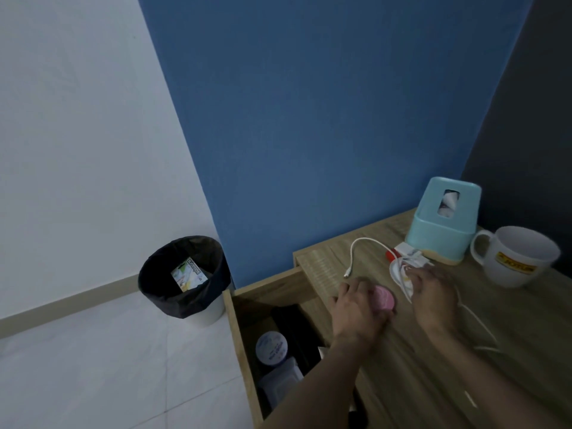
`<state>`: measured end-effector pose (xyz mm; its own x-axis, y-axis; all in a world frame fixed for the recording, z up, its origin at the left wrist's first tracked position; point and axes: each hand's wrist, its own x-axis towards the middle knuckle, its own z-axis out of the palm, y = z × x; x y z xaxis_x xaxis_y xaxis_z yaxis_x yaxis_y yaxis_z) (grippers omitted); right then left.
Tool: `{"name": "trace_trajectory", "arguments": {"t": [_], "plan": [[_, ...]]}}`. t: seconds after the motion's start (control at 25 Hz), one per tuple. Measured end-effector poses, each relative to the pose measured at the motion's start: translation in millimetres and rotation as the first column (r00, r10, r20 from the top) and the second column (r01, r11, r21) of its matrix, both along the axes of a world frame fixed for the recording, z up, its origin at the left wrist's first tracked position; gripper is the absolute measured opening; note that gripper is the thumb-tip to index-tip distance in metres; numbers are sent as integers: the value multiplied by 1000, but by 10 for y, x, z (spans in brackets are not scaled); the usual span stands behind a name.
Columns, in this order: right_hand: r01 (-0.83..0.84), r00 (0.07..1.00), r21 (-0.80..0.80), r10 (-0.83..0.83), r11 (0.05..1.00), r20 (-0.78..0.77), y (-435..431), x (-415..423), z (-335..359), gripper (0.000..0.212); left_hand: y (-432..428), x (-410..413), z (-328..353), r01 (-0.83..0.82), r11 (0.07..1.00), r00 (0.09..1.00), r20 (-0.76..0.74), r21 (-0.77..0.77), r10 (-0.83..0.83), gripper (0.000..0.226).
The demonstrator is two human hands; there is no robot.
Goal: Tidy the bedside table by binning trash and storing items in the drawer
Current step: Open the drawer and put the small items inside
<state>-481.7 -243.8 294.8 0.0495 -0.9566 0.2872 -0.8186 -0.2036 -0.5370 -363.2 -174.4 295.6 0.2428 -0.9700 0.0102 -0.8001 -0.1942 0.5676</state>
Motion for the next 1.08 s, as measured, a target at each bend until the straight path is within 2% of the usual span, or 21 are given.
{"name": "trace_trajectory", "arguments": {"t": [0.04,0.12,0.2,0.28,0.36,0.48,0.56,0.64,0.72,0.8,0.96,1.08], "plan": [[25,999,21,-24,999,-30,-21,-28,1,23,0,-3,10,4,1000,1000,-12,1,-4,49],[52,998,134,-48,990,-34,-54,-65,72,42,-2,2,43,-1,1000,998,-57,14,2,48],[22,998,300,-37,954,44,-73,-80,154,64,11,15,80,-10,1000,993,-120,20,13,45],[-16,997,338,-10,941,75,-62,-94,185,78,55,30,129,-2,1000,986,-168,22,6,44],[-17,997,374,-11,927,73,-15,-117,259,72,99,50,147,15,999,984,-179,33,-9,46],[59,998,469,-67,881,1,79,-212,418,43,154,57,140,2,998,988,-153,65,8,47],[41,994,527,-86,849,62,126,-268,550,27,219,83,136,-11,997,985,-170,76,23,48],[-7,980,598,-113,801,163,140,-302,680,32,304,109,155,-16,997,985,-168,73,28,48],[-24,916,711,-270,703,298,131,-287,756,38,365,147,163,-41,997,987,-154,59,50,50],[-112,848,746,-328,656,416,183,-184,756,38,428,209,169,-77,995,981,-176,59,86,51],[-243,777,701,-298,670,554,477,255,586,34,639,388,97,-172,983,951,-248,69,184,53],[-296,754,634,-232,714,614,805,604,386,33,837,520,-97,-260,952,906,-301,160,298,55]]}}
